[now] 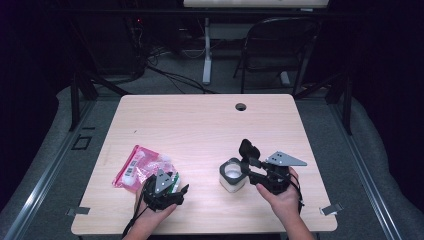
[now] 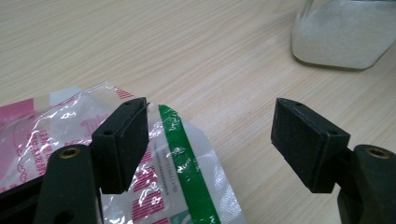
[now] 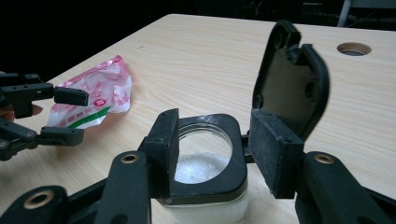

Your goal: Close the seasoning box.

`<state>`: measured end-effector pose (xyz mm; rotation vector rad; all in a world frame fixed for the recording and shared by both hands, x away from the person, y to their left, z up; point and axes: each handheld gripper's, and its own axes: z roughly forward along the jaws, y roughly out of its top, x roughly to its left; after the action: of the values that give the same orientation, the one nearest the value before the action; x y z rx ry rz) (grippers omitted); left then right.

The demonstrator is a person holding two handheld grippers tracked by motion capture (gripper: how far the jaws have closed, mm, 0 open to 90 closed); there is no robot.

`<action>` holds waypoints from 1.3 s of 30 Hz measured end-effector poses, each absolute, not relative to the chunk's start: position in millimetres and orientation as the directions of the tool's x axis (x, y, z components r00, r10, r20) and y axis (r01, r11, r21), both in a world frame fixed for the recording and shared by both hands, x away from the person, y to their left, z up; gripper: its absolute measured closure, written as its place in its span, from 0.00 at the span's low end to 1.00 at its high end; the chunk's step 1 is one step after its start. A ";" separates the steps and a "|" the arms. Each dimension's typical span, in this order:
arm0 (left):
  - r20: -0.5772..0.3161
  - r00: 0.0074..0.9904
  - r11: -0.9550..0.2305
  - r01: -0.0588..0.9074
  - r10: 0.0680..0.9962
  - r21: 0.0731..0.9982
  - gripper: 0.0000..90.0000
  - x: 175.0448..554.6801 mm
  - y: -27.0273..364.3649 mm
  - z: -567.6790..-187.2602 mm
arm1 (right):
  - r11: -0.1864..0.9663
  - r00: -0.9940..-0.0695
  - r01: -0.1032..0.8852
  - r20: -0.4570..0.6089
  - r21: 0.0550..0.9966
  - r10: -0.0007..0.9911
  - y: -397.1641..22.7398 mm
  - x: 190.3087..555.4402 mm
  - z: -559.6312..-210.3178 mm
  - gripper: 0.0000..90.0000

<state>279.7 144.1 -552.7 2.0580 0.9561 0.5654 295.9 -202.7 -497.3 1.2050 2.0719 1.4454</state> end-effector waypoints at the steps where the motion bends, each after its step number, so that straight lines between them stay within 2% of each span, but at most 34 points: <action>1: 0.064 0.619 -0.410 0.436 0.783 0.801 0.31 279.3 143.7 -552.4 | 0.116 -0.578 0.446 0.187 0.887 0.794 -203.7 295.7 -496.5 0.60; 26: 0.022 0.608 -0.359 0.440 0.794 0.823 0.34 275.3 152.3 -543.5 | 0.108 -0.538 0.462 0.182 0.880 0.823 -226.6 289.7 -462.8 0.71; 39: 0.024 0.607 -0.356 0.434 0.795 0.827 0.35 274.4 154.2 -541.1 | 0.080 -0.499 0.494 0.207 0.866 0.841 -237.5 295.5 -466.5 0.73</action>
<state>274.4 154.2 -541.1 1.9953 0.9718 0.5451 295.5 -237.5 -466.5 1.3248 2.0188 1.3892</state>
